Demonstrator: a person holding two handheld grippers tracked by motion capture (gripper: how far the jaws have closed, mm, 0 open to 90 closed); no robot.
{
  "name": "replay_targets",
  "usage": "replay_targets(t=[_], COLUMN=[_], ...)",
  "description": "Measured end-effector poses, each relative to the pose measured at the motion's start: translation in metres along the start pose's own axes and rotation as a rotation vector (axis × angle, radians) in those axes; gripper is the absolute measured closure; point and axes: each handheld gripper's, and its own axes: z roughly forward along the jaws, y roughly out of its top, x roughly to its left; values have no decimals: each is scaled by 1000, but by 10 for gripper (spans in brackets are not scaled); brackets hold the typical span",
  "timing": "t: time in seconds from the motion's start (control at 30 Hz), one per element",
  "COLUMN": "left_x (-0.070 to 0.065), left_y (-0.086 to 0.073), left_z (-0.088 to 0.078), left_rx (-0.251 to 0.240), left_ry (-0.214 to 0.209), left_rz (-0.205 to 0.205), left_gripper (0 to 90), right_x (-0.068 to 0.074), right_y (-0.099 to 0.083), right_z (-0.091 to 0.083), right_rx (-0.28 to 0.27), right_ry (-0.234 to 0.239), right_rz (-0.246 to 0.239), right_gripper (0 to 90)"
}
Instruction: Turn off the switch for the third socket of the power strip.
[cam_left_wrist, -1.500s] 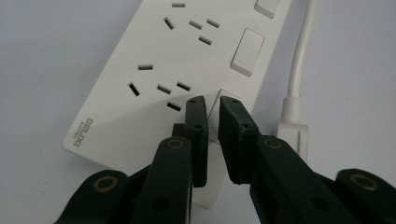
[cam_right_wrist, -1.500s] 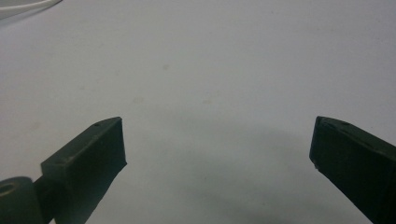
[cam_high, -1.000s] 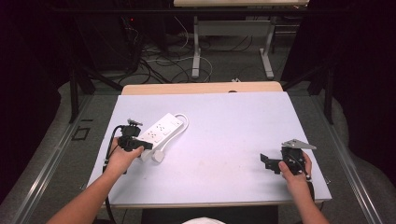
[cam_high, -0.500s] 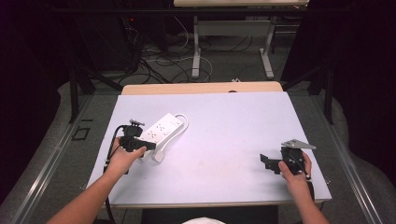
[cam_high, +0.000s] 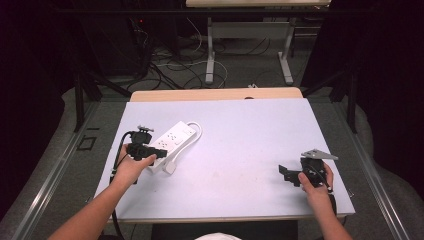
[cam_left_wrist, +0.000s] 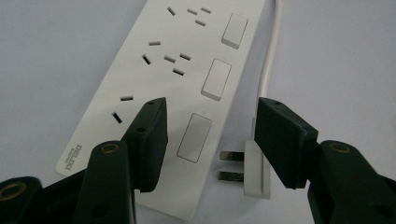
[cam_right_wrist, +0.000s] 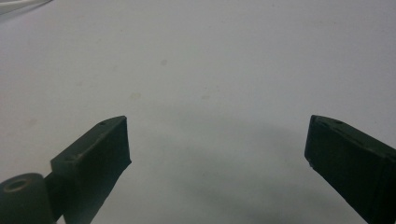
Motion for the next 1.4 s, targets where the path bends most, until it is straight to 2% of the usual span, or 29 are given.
replay_targets(t=[0.23, 0.33, 0.47, 0.63, 0.67, 0.73, 0.8, 0.9, 0.93, 1.03, 1.3, 1.4], left_x=[3, 3, 3, 3, 4, 2, 2, 2, 1, 2, 0, -1], left_y=[5, 7, 10, 13, 14, 15, 17, 20, 20, 22, 24, 27], left_z=[-6, -7, -9, -12, -12, -14, -15, -18, -18, -18, -19, -19], left_rx=[-14, -49, -70, -88, -90, -100, -122, -135, -144, -168, -190, -203], left_ry=[11, 17, 20, 32, 32, 32, 28, 45, 45, 74, 77, 85], left_rz=[2, -3, -4, 11, 28, 21, 40, 73, 71, 107, 134, 167], left_gripper=[427, 411, 390, 369, 367, 363, 362, 353, 347, 331, 309, 302], right_x=[-1, 0, -1, -1, -1, -1, -1, -1, -1, -1, -1, -1], right_y=[0, 0, 0, 0, 0, 0, 0, 0, 0, 0, 0, 0], right_z=[-1, -1, 0, -1, -1, -1, -1, -1, -1, -1, -1, 0], right_rx=[0, 0, 0, 0, 0, 0, 0, 0, 0, 0, 2, -1], right_ry=[-1, -1, -2, -2, -2, -2, -2, -2, -3, -2, -3, -3], right_rz=[-2, 1, -1, -2, -2, -2, -4, -3, -2, -4, -1, -4], right_gripper=[61, 61, 61, 61, 61, 61, 61, 61, 61, 61, 61, 61])
